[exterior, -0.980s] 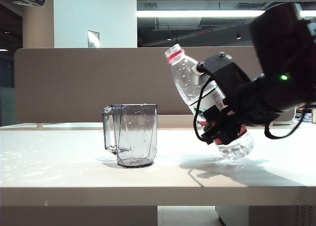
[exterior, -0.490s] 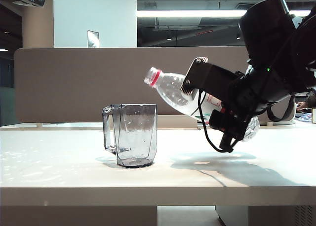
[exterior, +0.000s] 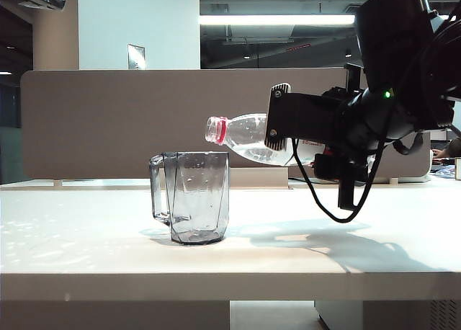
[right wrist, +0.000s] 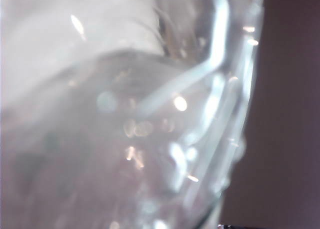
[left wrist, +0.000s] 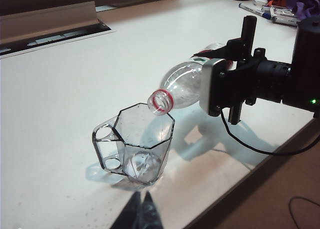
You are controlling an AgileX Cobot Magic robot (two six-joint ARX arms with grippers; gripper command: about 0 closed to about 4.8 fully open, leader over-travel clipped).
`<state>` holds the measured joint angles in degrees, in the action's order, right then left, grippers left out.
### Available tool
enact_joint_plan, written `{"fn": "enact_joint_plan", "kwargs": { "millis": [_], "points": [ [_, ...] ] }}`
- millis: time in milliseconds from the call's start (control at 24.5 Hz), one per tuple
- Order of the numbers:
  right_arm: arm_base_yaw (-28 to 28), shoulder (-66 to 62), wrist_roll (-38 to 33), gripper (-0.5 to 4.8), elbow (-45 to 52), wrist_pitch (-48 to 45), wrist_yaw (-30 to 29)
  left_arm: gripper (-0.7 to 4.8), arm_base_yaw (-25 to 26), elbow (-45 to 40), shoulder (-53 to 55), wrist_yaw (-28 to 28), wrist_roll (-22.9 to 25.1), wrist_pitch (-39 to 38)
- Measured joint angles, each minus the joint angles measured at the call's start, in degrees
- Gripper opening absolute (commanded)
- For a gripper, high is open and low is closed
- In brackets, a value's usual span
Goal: Pick up the mineral water bottle on the table and pour water into the mug until it's half full.
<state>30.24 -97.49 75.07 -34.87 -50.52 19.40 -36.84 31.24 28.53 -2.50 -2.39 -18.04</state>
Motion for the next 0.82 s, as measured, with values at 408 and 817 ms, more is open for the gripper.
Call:
{"fn": "enact_joint_plan", "kwargs": {
  "millis": [408,817],
  "points": [
    [-0.1,0.0,6.6,2.11,-4.3,-1.6,3.3,-0.04,0.0,0.0,0.0,0.0,0.0,0.0],
    [-0.1,0.0,14.5,2.12,-4.3,-5.5,4.6,-0.04,0.0,0.0,0.0,0.0,0.0,0.0]
  ]
}}
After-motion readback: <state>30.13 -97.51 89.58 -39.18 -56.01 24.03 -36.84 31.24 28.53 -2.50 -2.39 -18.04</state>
